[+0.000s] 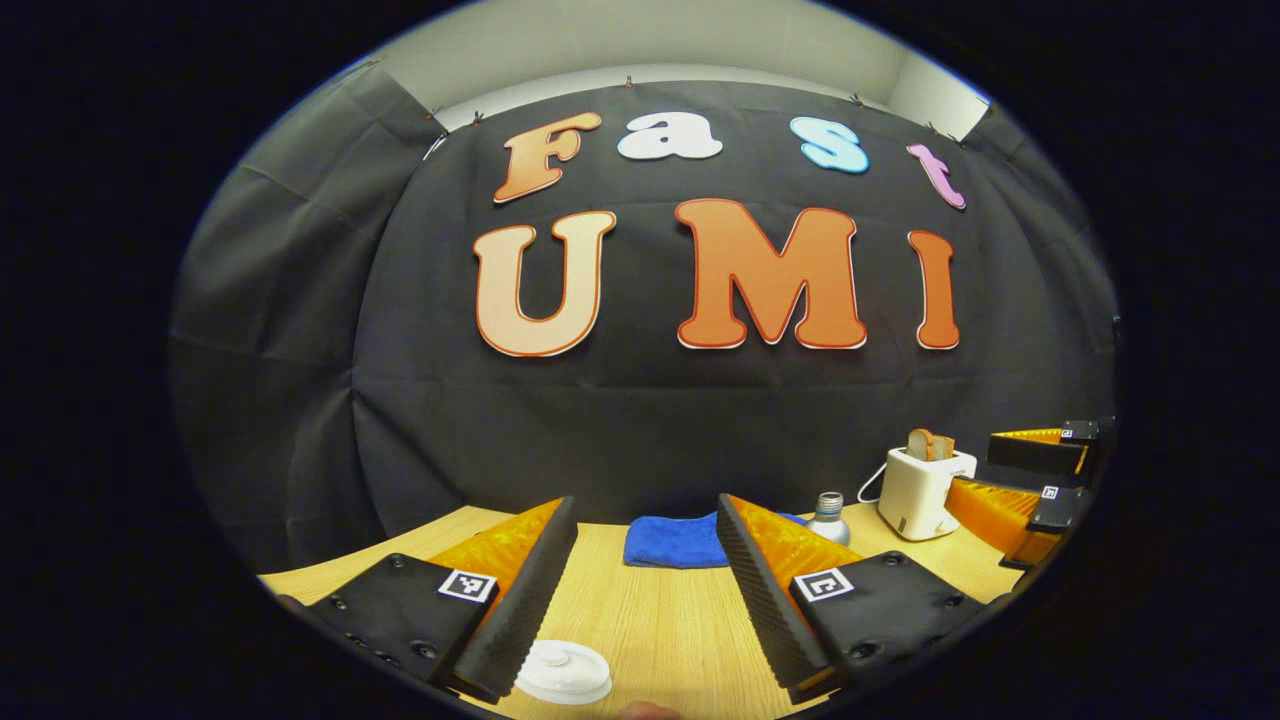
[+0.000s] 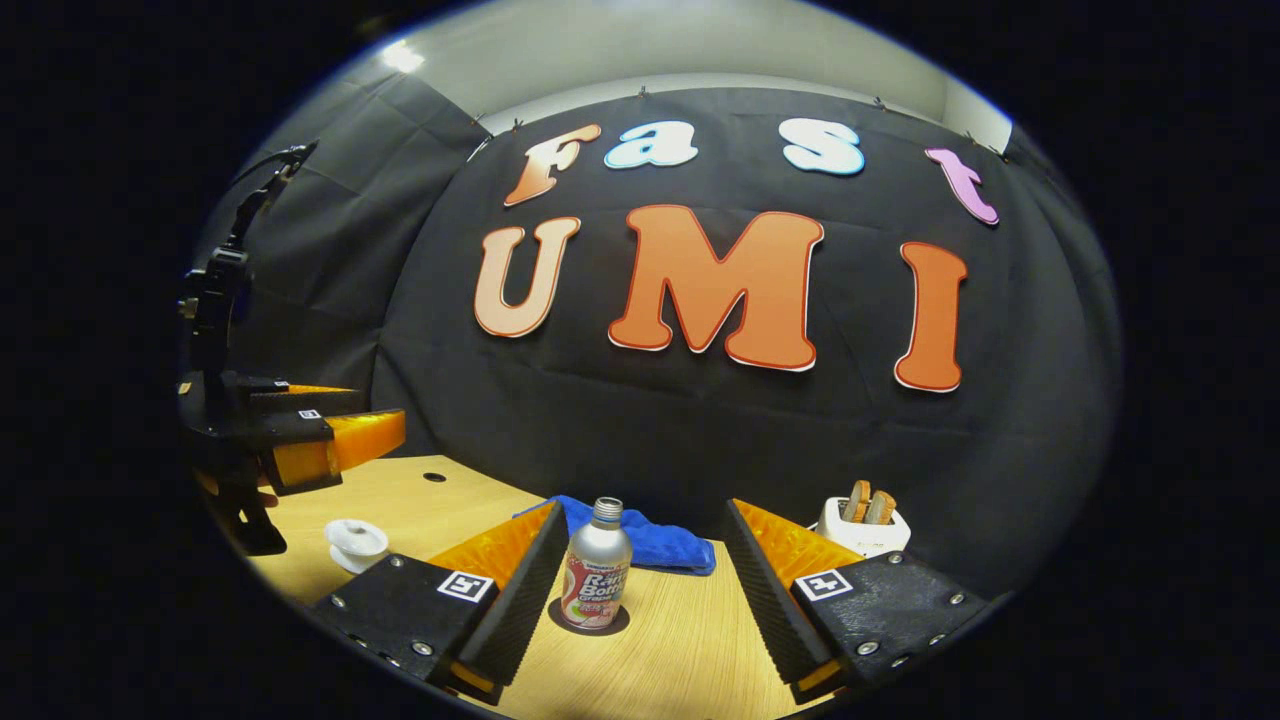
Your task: Open the teacup lid with one hand, grasp the water bottle and pour water into the teacup with the other hand; after pouring, place the water bottle on the coaster and then close the teacup lid.
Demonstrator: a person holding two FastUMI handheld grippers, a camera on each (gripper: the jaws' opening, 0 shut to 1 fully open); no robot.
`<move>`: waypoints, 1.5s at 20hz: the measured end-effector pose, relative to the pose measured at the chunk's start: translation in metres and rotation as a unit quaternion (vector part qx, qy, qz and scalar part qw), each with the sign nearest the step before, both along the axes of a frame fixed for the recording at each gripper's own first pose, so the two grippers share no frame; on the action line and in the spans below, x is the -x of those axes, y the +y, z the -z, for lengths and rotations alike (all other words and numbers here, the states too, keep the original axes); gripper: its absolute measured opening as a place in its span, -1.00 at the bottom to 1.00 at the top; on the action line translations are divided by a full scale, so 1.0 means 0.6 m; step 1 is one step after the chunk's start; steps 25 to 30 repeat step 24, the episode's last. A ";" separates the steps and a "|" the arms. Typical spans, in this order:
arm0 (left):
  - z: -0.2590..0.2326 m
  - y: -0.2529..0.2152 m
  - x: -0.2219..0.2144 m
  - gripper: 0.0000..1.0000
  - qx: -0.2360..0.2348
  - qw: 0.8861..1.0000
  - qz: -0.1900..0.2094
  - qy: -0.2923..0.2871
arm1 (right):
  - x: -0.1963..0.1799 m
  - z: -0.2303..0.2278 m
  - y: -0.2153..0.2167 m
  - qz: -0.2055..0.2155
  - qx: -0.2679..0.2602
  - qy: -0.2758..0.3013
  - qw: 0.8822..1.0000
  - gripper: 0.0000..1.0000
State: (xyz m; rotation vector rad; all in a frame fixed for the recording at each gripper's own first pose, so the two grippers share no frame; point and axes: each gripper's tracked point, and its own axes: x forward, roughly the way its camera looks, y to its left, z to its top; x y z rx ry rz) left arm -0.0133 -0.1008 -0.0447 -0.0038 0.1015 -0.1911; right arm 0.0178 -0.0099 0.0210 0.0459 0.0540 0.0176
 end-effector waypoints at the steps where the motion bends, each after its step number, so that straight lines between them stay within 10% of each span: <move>1: -0.005 0.001 0.003 0.94 -0.002 1.000 -0.004 -0.001 | 0.003 -0.002 -0.003 0.005 0.000 -0.003 1.000 0.88; 30: -0.024 0.007 0.039 1.00 0.008 1.000 0.001 -0.012 | 0.032 -0.004 -0.024 0.053 -0.044 -0.002 0.998 0.88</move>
